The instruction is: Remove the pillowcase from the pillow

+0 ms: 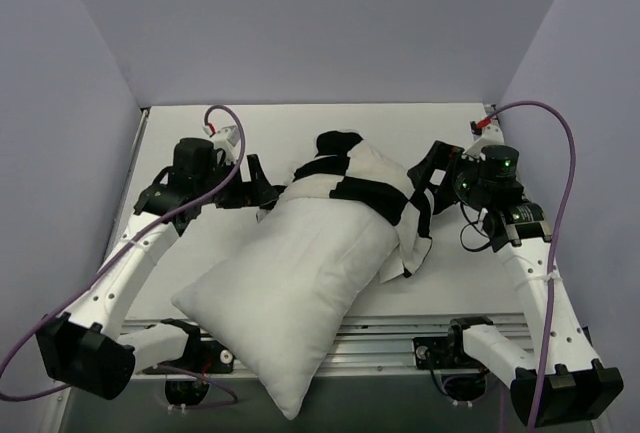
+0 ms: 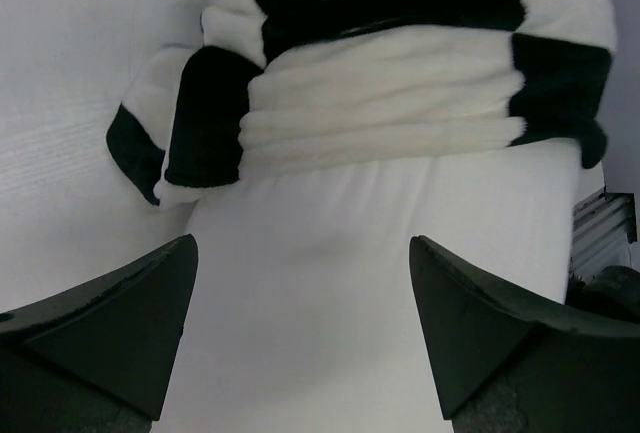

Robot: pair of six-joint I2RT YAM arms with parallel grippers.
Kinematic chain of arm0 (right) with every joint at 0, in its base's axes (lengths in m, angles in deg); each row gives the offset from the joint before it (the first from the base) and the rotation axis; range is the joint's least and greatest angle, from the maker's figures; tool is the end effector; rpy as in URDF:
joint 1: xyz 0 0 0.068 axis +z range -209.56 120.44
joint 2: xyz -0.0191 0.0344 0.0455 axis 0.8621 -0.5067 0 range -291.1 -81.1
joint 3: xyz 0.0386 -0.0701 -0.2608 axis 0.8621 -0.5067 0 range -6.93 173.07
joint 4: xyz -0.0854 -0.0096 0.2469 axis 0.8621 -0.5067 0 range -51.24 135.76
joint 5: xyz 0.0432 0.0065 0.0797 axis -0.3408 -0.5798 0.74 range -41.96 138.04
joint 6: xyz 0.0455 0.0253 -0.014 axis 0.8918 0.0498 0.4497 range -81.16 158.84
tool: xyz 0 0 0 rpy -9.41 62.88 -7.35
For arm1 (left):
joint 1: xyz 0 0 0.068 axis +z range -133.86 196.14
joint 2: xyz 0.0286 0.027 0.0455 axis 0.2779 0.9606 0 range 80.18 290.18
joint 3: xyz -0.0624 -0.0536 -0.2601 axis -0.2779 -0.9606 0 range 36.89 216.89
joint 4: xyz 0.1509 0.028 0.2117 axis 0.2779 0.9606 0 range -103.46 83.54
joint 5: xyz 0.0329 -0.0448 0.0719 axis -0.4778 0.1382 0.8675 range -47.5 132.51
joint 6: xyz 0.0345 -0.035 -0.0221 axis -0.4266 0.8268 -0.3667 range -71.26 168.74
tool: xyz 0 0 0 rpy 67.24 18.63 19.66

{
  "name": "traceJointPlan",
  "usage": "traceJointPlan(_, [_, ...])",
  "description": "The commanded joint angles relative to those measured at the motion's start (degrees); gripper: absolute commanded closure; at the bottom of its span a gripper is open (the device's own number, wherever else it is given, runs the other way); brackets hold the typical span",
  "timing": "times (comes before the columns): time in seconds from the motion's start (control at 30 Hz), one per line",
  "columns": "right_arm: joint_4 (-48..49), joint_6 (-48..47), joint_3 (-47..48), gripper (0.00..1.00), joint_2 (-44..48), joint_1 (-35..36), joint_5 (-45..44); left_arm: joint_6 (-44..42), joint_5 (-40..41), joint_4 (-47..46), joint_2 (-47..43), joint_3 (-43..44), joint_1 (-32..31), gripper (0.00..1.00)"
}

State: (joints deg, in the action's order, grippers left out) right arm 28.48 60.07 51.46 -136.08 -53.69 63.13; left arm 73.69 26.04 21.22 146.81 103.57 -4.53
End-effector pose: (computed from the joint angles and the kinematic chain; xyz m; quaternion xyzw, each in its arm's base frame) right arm 0.2125 0.0311 0.3782 0.0241 0.7843 0.2437 0.5700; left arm 0.2296 -0.0974 0.3546 0.0338 0.8783 -0.2952 0.3747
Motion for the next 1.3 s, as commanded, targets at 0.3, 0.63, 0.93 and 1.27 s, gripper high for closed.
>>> traceJointPlan(0.3, [5.9,-7.7,15.0,0.01,-16.6,18.2,-2.3,4.5,-16.2,-11.4,3.2,-16.2,1.3,0.06])
traceJointPlan(0.63, [-2.5,-20.5,35.6,0.01,-40.9,32.6,-6.4,8.0,-21.4,-19.7,4.6,-20.7,1.7,0.96])
traceJointPlan(0.93, [-11.0,-27.6,46.6,0.01,-54.3,37.7,-4.4,2.2,-11.8,-9.5,-1.5,-14.0,1.6,0.98])
traceJointPlan(1.27, [-15.6,-30.4,41.0,0.51,-60.8,37.3,-11.2,-0.6,-5.0,-4.1,-6.5,-10.9,1.3,0.98])
